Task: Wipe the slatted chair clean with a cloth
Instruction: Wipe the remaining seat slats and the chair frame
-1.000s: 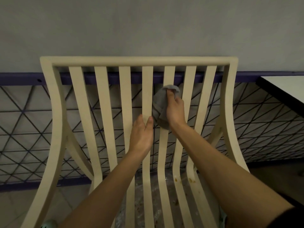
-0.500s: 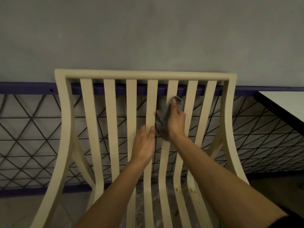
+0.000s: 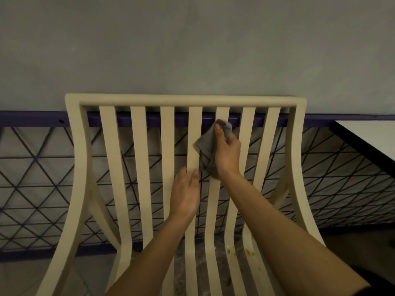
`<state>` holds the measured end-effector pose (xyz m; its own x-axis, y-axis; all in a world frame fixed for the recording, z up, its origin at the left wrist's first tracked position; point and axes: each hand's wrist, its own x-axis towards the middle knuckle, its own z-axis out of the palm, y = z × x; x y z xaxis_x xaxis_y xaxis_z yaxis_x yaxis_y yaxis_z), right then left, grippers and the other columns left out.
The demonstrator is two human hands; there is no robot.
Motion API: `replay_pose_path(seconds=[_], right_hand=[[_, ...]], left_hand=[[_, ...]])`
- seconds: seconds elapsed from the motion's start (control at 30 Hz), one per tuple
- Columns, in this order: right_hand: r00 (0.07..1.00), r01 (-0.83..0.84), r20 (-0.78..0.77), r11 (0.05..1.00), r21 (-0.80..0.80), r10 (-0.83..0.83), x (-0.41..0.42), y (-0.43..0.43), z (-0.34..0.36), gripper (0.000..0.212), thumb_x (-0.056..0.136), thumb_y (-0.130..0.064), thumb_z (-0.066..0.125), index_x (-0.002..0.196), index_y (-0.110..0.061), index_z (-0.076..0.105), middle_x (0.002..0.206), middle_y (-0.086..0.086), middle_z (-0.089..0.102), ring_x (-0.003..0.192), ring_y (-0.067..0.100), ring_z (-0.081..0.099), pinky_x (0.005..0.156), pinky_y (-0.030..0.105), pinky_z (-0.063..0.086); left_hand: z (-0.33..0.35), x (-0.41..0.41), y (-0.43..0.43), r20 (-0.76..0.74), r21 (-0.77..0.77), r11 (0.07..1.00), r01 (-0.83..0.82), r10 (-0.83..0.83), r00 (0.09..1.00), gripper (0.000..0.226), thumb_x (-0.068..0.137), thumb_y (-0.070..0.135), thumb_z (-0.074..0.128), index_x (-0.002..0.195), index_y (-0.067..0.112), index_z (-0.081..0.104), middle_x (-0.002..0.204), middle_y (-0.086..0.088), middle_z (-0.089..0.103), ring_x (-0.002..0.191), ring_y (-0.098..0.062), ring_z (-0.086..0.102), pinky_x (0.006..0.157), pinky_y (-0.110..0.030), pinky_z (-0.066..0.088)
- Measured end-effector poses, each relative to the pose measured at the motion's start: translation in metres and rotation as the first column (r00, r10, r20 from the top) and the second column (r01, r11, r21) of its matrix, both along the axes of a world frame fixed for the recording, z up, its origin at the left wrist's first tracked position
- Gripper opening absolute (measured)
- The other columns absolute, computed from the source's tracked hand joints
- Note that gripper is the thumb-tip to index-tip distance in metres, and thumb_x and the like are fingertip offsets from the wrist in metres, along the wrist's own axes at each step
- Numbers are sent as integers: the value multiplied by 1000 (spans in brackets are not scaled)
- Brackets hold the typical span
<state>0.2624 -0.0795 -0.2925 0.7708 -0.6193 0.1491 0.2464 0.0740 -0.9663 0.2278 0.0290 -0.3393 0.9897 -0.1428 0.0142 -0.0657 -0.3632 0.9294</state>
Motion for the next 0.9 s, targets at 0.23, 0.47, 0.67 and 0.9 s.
replay_pose_path(seconds=[0.23,0.47,0.67,0.9], right_hand=[[999,-18,-31,1000,1,18,-10,0,-20,33,100,-38,45,95,-9,60,79,0,63,73,6,59,58,9,45],[995,-74,-64,996,51,77,-25,2,-58,33,100,-30,47,110,-3,63,97,8,68,92,14,65,74,14,53],[991,-70,-112,997,36,74,-36,7,-95,36,99,-32,48,100,1,64,90,16,67,85,18,64,76,25,52],[979,-51,-197,999,1,50,-49,14,-132,42,100,-38,42,97,-1,63,93,17,67,90,24,65,75,23,51]], left_hand=[[-3,0,-3,-28,-13,1000,-28,28,999,52,102,42,32,144,13,37,146,-7,43,132,-21,41,110,-32,32],[-1,-3,-3,-15,-90,994,-68,67,998,27,103,33,33,119,20,51,92,18,46,88,-2,46,71,-14,30],[-5,-1,-4,-27,-146,985,-95,92,995,8,103,30,37,101,26,44,80,21,44,69,10,42,57,4,33],[-13,6,6,-219,-372,918,-139,59,974,29,100,17,45,125,13,58,122,-3,63,112,-17,58,104,-36,43]])
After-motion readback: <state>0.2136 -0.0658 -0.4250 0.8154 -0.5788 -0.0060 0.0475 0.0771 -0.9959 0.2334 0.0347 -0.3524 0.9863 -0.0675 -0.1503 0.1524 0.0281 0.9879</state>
